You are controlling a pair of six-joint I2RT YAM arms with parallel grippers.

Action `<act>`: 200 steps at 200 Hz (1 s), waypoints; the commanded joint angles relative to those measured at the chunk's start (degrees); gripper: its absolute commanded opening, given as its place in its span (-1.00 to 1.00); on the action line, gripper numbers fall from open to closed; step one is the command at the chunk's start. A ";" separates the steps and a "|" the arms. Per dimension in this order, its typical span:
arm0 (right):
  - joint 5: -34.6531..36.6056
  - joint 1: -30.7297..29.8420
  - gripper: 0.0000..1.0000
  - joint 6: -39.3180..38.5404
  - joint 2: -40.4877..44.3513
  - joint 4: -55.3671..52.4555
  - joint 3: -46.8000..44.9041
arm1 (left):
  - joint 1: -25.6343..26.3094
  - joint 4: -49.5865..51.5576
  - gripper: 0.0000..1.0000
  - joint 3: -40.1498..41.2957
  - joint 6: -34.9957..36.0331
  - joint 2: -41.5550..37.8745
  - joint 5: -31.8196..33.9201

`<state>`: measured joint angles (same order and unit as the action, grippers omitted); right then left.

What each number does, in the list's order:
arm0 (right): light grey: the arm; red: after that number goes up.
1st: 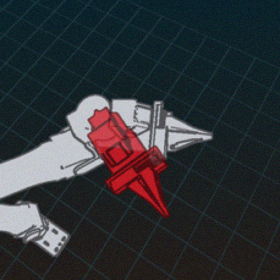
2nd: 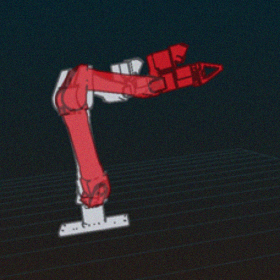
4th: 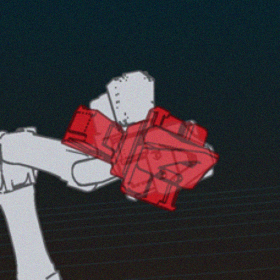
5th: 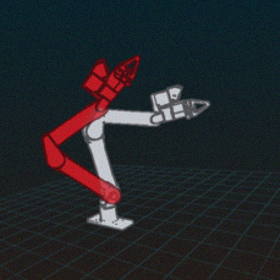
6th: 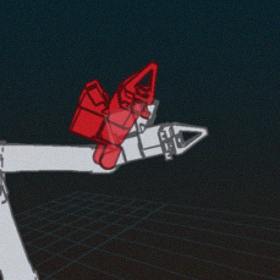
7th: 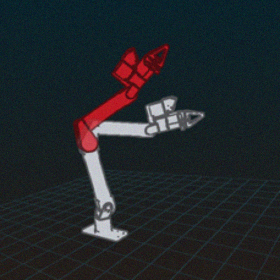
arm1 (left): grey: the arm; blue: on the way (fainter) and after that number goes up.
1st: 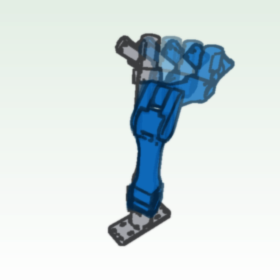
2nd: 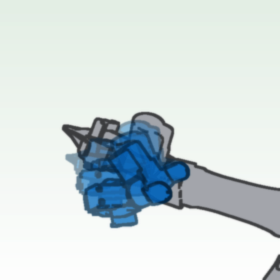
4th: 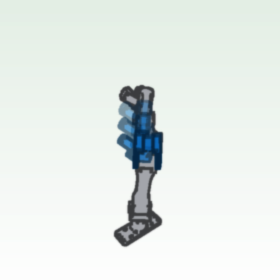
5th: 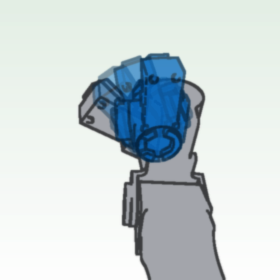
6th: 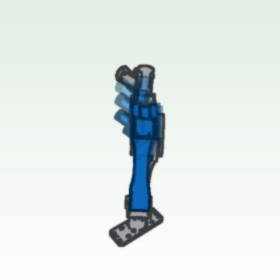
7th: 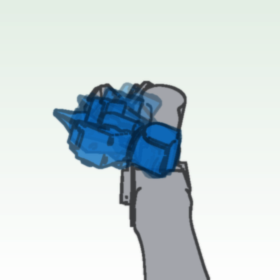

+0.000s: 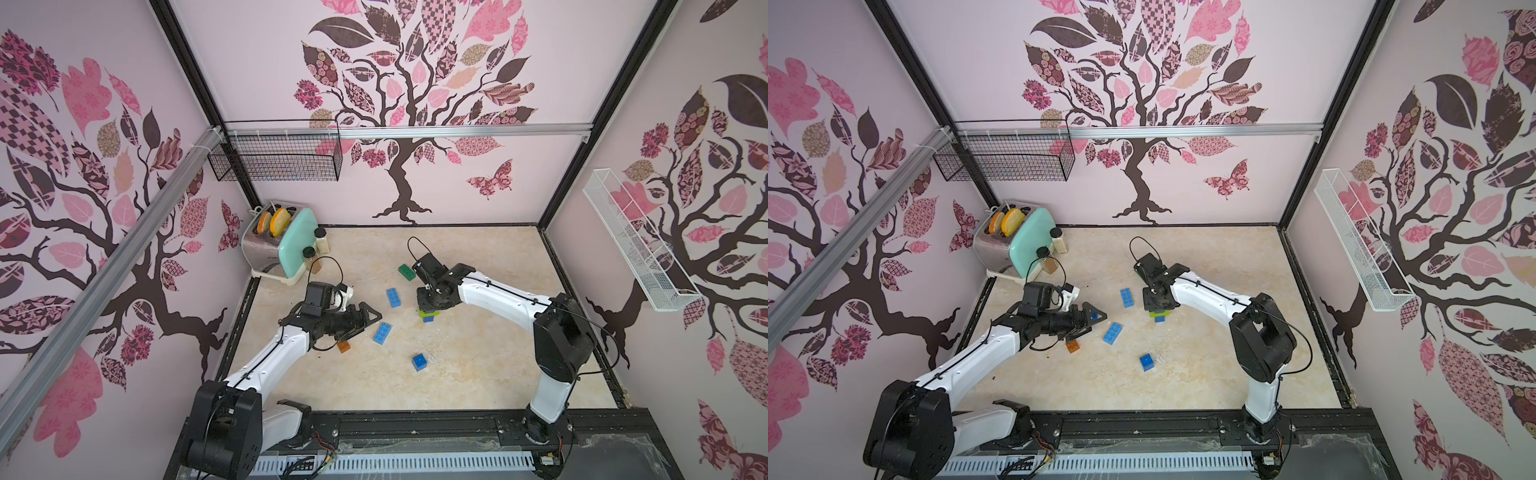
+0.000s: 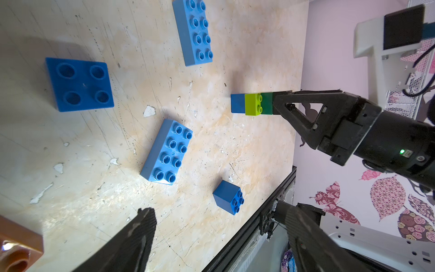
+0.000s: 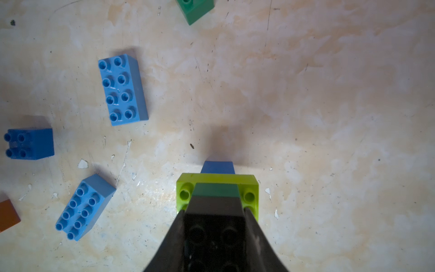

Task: Assemble the letter f with lego
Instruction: Assemble the lego brick with the lego brick.

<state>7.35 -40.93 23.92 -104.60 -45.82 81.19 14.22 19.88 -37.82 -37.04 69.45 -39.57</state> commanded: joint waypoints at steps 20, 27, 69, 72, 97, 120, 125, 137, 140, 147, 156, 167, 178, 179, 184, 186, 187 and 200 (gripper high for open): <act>-2.82 -0.76 -0.64 2.98 -6.53 -6.02 -2.70 | -0.26 0.66 0.80 -1.20 1.22 0.15 0.64; -3.02 -0.80 -0.64 2.99 -6.82 -6.03 -2.70 | -0.25 0.65 0.80 -1.20 1.25 0.13 0.69; -2.44 -0.97 -0.64 3.10 -6.26 -6.40 -2.54 | -0.28 0.85 0.80 -1.22 1.28 0.11 1.13; -2.13 -0.98 -0.64 3.01 -5.97 -6.51 -2.40 | -0.29 0.86 0.80 -1.19 1.30 0.09 1.23; 0.21 -0.91 -0.61 1.97 -4.50 -7.96 1.14 | -0.28 1.09 0.80 -1.29 1.35 0.35 1.67; 1.53 -0.91 -0.60 1.63 -3.98 -7.93 3.46 | -0.31 1.22 0.80 -1.33 1.49 0.51 1.92; 1.56 -0.86 -0.60 1.64 -3.82 -7.61 3.60 | -0.25 1.35 0.80 -1.40 1.49 0.43 2.04; 1.70 -0.98 -0.60 1.66 -3.22 -6.82 3.63 | -0.32 1.55 0.80 -1.38 1.49 0.21 2.26; 1.74 -0.92 -0.60 1.65 -3.09 -6.72 3.63 | -0.29 1.62 0.80 -1.38 1.50 0.15 2.31; 1.79 -0.91 -0.60 1.69 -2.83 -6.44 3.65 | -0.31 1.70 0.80 -1.39 1.60 0.11 2.32; 1.87 -0.91 -0.60 1.74 -2.48 -6.10 3.59 | -0.32 1.77 0.80 -1.42 1.62 0.10 2.53; 1.97 -0.91 -0.60 1.90 -1.79 -5.16 2.87 | -0.28 1.83 0.80 -1.40 1.62 0.07 2.63; 1.97 -0.91 -0.59 2.01 -1.18 -4.34 2.23 | -0.32 1.91 0.80 -1.40 1.62 0.06 2.69; 1.97 -0.95 -0.59 2.01 -1.16 -4.29 2.14 | -0.28 1.87 0.80 -1.39 1.62 0.07 2.72; 2.03 -0.92 -0.59 2.01 -1.06 -4.25 1.96 | -0.29 1.84 0.80 -1.35 1.62 0.08 2.74; 2.02 -0.96 -0.59 2.01 -1.01 -4.20 1.89 | -0.32 1.90 0.80 -1.37 1.62 0.07 2.74; 2.04 -0.93 -0.59 2.09 -0.98 -4.11 1.84 | -0.28 1.91 0.80 -1.42 1.62 0.07 2.70; 1.93 -0.92 -0.58 2.38 -0.38 -3.28 0.87 | -0.33 1.85 0.80 -1.29 1.57 0.16 2.81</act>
<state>8.93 -41.41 25.91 -106.04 -48.66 84.09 14.22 21.65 -37.82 -36.27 69.56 -37.45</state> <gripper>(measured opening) 0.338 0.902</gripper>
